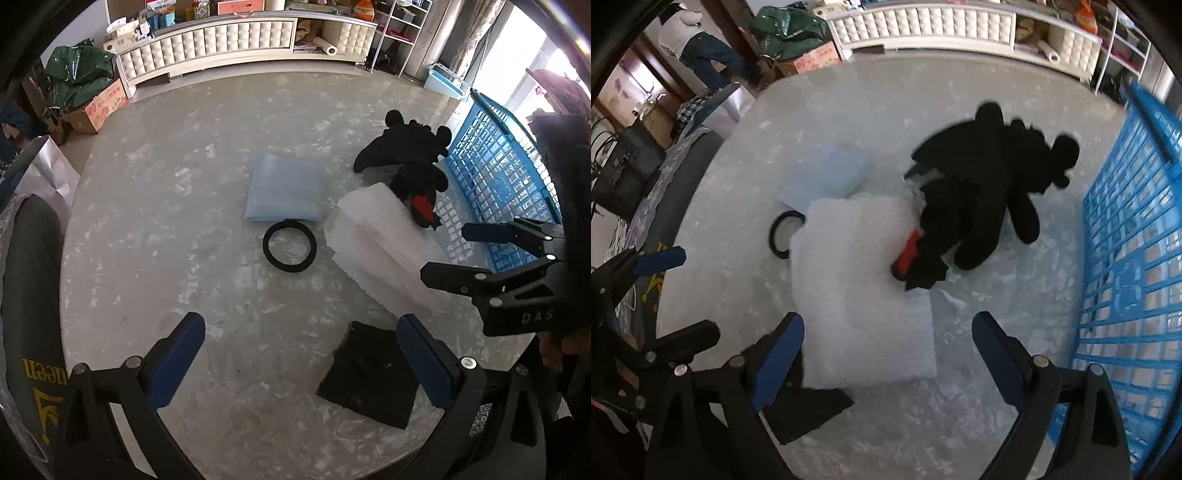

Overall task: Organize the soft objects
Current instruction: 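Grasp folded white textured towel with right tool, then lift towel and carry it over blue basket with right tool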

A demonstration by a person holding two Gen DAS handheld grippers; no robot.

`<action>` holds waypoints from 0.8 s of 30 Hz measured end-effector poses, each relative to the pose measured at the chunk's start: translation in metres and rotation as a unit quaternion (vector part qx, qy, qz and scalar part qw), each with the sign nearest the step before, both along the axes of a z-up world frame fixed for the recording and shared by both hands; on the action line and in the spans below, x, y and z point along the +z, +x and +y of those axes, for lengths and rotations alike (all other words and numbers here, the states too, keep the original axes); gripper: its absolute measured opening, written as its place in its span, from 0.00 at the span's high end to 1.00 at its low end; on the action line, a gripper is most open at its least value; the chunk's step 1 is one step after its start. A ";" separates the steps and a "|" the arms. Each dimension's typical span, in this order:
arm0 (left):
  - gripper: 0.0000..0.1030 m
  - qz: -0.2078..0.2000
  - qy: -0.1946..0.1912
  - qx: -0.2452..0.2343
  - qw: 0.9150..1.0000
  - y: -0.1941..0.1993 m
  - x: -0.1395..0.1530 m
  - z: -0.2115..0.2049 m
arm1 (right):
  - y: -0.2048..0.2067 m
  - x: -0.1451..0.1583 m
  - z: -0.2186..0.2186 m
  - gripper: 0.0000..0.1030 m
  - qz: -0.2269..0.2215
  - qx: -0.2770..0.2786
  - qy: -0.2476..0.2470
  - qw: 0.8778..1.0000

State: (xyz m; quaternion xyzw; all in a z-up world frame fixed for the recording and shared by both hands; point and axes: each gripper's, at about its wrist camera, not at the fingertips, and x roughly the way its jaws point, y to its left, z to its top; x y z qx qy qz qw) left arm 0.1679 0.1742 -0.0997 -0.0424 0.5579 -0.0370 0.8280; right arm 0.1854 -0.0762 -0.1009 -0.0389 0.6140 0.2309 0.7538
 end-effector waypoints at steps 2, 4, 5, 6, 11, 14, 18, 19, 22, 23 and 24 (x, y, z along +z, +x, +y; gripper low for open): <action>0.00 0.004 -0.002 -0.001 1.000 0.002 -0.005 0.000 | 0.003 -0.007 0.000 0.11 0.010 -0.003 -0.002 1.000; 0.00 0.007 -0.004 -0.003 1.000 0.004 -0.010 -0.001 | 0.002 -0.011 0.001 0.11 0.015 -0.001 -0.007 1.000; 0.00 0.009 -0.005 -0.004 1.000 0.006 -0.012 -0.001 | 0.001 -0.013 0.002 0.11 0.019 0.002 -0.011 1.000; 0.00 0.010 -0.005 -0.004 1.000 0.006 -0.013 -0.001 | 0.001 -0.016 0.004 0.11 0.022 0.004 -0.014 1.000; 0.00 0.013 -0.009 -0.004 1.000 0.010 -0.019 -0.002 | -0.006 -0.028 0.013 0.14 0.034 0.024 -0.026 0.999; 0.00 0.013 -0.011 -0.002 1.000 0.010 -0.020 0.000 | -0.010 -0.028 0.014 0.23 0.021 0.032 -0.025 0.999; 0.00 0.013 -0.011 0.001 1.000 0.008 -0.020 0.004 | -0.015 -0.022 0.015 0.58 0.015 0.033 -0.003 0.999; 0.00 0.013 -0.010 0.001 1.000 0.006 -0.020 0.005 | -0.015 -0.021 0.013 0.65 0.014 0.034 0.008 0.999; 0.00 0.012 -0.009 0.001 1.000 0.003 -0.018 0.004 | -0.017 -0.020 0.004 0.75 0.020 0.031 0.027 0.999; 0.00 0.011 -0.009 0.001 1.000 0.001 -0.017 0.004 | -0.018 -0.018 0.002 0.76 0.019 0.030 0.030 0.999; 0.00 0.009 -0.008 0.000 1.000 0.000 -0.016 0.004 | -0.019 -0.016 -0.001 0.79 0.019 0.028 0.032 0.999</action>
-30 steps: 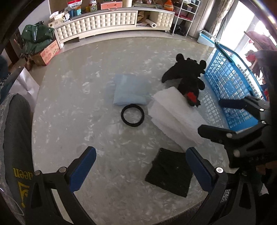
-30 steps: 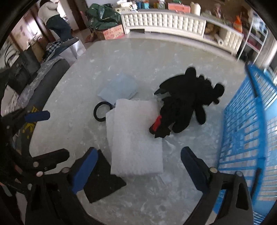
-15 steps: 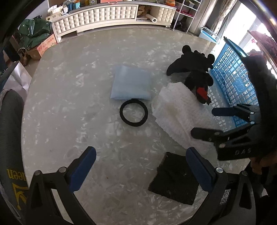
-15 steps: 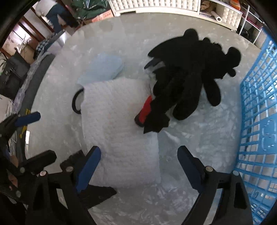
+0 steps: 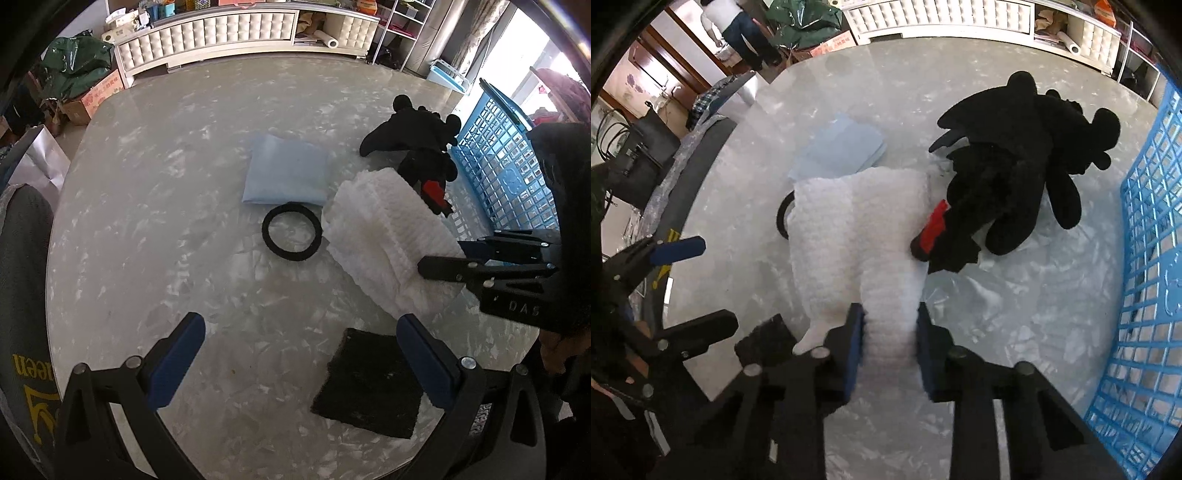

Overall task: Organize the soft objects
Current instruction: 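Lift towel and carry it over blue basket with right tool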

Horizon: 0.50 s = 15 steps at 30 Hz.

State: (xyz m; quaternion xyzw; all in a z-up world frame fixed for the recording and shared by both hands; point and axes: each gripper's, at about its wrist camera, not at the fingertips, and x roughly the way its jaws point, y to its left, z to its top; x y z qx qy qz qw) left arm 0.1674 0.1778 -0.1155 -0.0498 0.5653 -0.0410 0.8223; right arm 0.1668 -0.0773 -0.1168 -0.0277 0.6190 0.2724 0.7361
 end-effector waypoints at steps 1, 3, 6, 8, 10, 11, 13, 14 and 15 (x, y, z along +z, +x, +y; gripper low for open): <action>0.00 -0.002 0.001 0.000 1.000 -0.002 0.001 0.000 | -0.003 0.004 -0.001 0.80 -0.004 -0.001 0.001 1.000; 0.00 -0.005 0.003 0.000 1.000 -0.006 0.004 0.000 | 0.002 0.013 -0.002 0.82 -0.014 0.002 0.000 1.000; 0.00 -0.012 0.005 0.002 1.000 -0.014 0.012 0.002 | -0.006 0.028 -0.001 0.83 -0.035 0.011 0.003 0.999; 0.00 -0.018 0.005 0.004 1.000 -0.019 0.017 0.002 | -0.012 0.038 0.001 0.83 -0.048 0.017 0.002 0.999; 0.00 -0.024 0.006 0.006 1.000 -0.027 0.024 0.002 | -0.014 0.045 0.001 0.84 -0.057 0.018 0.002 0.998; 0.00 -0.027 0.006 0.007 1.000 -0.030 0.027 0.003 | -0.015 0.050 0.001 0.84 -0.063 0.019 0.003 0.998; 0.00 -0.031 0.006 0.009 0.999 -0.035 0.031 0.004 | -0.019 0.059 -0.004 0.84 -0.071 0.018 0.003 0.997; 0.00 -0.033 0.006 0.010 0.999 -0.038 0.033 0.004 | -0.020 0.063 -0.006 0.84 -0.077 0.018 0.004 0.997; 0.00 -0.034 0.006 0.010 0.999 -0.041 0.034 0.004 | -0.022 0.068 -0.008 0.84 -0.083 0.016 0.004 0.996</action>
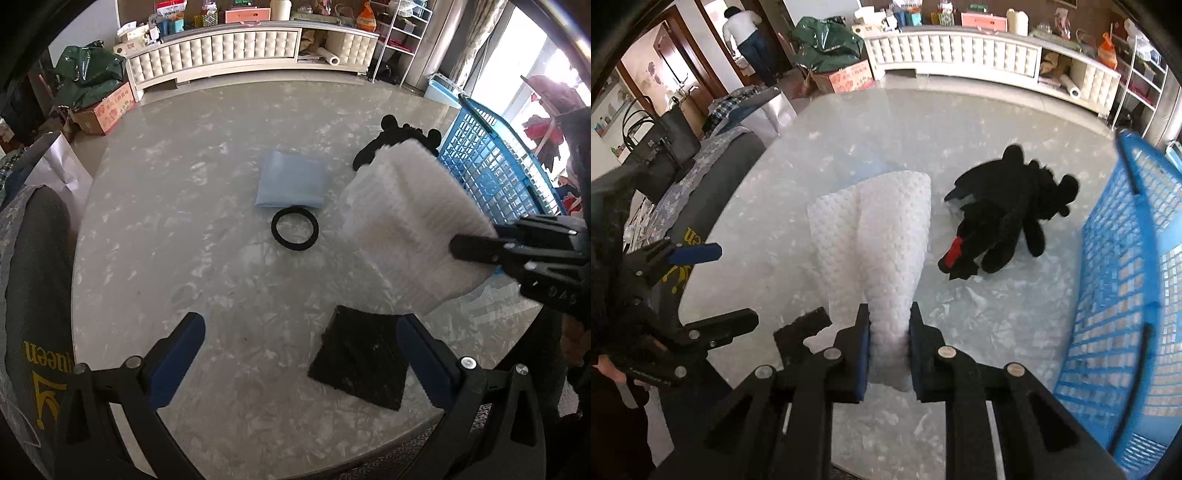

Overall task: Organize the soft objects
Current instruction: 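Lift towel and carry it over blue basket with right tool, then lower towel into basket and open right tool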

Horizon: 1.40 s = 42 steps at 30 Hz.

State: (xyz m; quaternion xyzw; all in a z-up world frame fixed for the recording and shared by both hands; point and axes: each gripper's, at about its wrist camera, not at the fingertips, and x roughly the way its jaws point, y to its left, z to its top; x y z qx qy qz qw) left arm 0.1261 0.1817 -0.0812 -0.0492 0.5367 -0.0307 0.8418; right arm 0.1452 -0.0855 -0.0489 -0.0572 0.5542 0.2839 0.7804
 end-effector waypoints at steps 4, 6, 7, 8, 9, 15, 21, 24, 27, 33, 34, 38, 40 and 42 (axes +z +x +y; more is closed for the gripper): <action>0.00 0.002 -0.003 0.000 1.000 -0.007 -0.002 -0.003 | -0.005 0.012 -0.004 0.84 -0.016 -0.004 0.003 1.000; 0.00 0.008 -0.003 -0.003 1.000 -0.010 -0.006 -0.007 | -0.007 0.017 -0.014 0.84 -0.024 -0.007 0.005 1.000; 0.00 0.011 -0.002 -0.006 1.000 -0.010 -0.009 -0.009 | -0.008 0.020 -0.018 0.84 -0.026 -0.008 0.006 1.000; 0.00 0.013 -0.002 -0.008 1.000 -0.011 -0.011 -0.011 | -0.010 0.023 -0.019 0.84 -0.028 -0.009 0.006 1.000; 0.00 0.018 0.000 -0.011 1.000 -0.011 -0.015 -0.014 | -0.010 0.024 -0.022 0.84 -0.031 -0.010 0.006 0.999; 0.00 0.035 0.007 -0.030 0.999 -0.010 -0.035 -0.027 | -0.007 0.040 -0.038 0.84 -0.048 -0.026 0.013 0.998; 0.00 0.052 0.008 -0.038 0.998 -0.001 -0.055 -0.026 | 0.004 0.071 -0.066 0.84 -0.086 -0.049 0.022 0.995; 0.00 0.059 0.000 -0.039 0.997 0.005 -0.063 -0.024 | 0.009 0.078 -0.076 0.84 -0.100 -0.054 0.015 0.993; 0.00 0.064 0.003 -0.043 0.997 0.008 -0.070 -0.025 | 0.016 0.080 -0.086 0.84 -0.108 -0.064 0.007 0.992; 0.00 0.071 0.004 -0.051 0.996 0.014 -0.077 -0.029 | 0.027 0.080 -0.106 0.84 -0.116 -0.094 0.004 0.989; 0.00 0.072 0.004 -0.052 0.996 0.015 -0.078 -0.030 | 0.027 0.080 -0.110 0.84 -0.116 -0.098 0.005 0.988; 0.00 0.075 0.010 -0.057 0.995 0.019 -0.082 -0.033 | 0.036 0.076 -0.119 0.84 -0.112 -0.118 0.004 0.987; 0.00 0.076 0.011 -0.057 0.995 0.024 -0.085 -0.038 | 0.039 0.074 -0.124 0.84 -0.112 -0.128 0.002 0.986; 0.00 0.076 0.007 -0.059 0.995 0.025 -0.085 -0.040 | 0.043 0.073 -0.133 0.84 -0.110 -0.147 0.004 0.983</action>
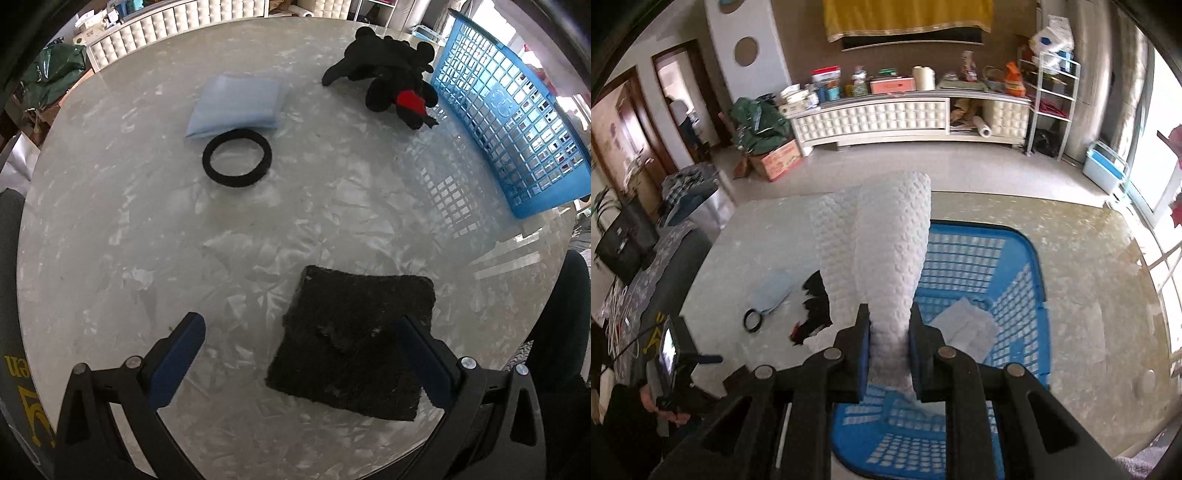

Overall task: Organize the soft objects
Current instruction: 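Lower towel into basket and open right tool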

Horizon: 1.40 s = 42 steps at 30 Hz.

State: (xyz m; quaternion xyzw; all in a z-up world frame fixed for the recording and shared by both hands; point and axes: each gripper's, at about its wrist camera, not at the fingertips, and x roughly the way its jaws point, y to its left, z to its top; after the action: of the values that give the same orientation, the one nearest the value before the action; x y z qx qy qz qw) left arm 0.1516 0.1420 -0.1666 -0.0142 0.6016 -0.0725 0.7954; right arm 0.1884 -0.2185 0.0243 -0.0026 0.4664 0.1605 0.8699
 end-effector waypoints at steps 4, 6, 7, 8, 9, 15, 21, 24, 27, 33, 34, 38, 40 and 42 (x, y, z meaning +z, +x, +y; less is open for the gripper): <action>0.00 0.002 0.018 -0.011 1.000 0.000 -0.004 -0.009 | 0.013 -0.008 -0.013 0.84 0.014 -0.027 0.010 0.999; 0.00 0.004 0.025 -0.015 1.000 0.001 -0.006 -0.012 | 0.022 -0.017 -0.017 0.84 0.027 -0.034 0.005 0.999; 0.00 0.005 0.028 -0.017 0.999 0.002 -0.007 -0.014 | 0.025 -0.022 -0.017 0.84 0.035 -0.037 0.002 0.999; 0.00 0.006 0.030 -0.017 0.999 0.003 -0.008 -0.014 | 0.028 -0.030 -0.016 0.84 0.043 -0.039 0.000 0.998; 0.00 0.006 0.032 -0.018 0.999 0.004 -0.008 -0.015 | 0.030 -0.037 -0.016 0.84 0.051 -0.041 -0.002 0.998; 0.00 0.015 0.039 -0.021 0.999 0.018 -0.011 -0.019 | 0.043 -0.072 -0.009 0.83 0.095 -0.037 -0.023 0.995; 0.00 0.024 0.033 -0.023 0.999 0.031 -0.014 -0.017 | 0.049 -0.087 -0.002 0.83 0.127 -0.032 -0.055 0.990; 0.00 0.026 0.028 -0.015 0.999 0.035 -0.012 -0.007 | 0.047 -0.092 0.000 0.82 0.139 -0.030 -0.068 0.988; 0.00 0.026 0.024 -0.013 0.999 0.039 -0.013 -0.003 | 0.046 -0.095 0.000 0.81 0.146 -0.029 -0.083 0.985; 0.00 0.028 0.015 -0.015 0.999 0.034 -0.014 0.002 | 0.040 -0.084 0.001 0.68 0.148 -0.023 -0.095 0.984; 0.00 0.030 0.015 -0.016 0.999 0.030 -0.011 0.007 | 0.037 -0.079 0.002 0.60 0.144 -0.020 -0.094 0.985; 0.00 0.034 0.021 -0.021 0.999 0.027 -0.014 0.005 | 0.022 -0.061 0.001 0.36 0.122 -0.016 -0.103 0.987; 0.00 0.034 0.019 -0.022 0.999 0.019 -0.012 -0.001 | 0.012 -0.050 0.000 0.22 0.107 -0.019 -0.108 0.988; 0.00 0.032 0.019 -0.021 0.999 0.018 -0.012 -0.001 | 0.002 -0.042 -0.003 0.21 0.096 -0.019 -0.107 0.989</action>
State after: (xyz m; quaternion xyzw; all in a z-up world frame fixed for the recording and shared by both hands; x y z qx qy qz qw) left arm 0.1698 0.1413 -0.1790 0.0118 0.6281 -0.0774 0.7742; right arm 0.1902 -0.2216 -0.0177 -0.0713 0.5622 0.0928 0.8187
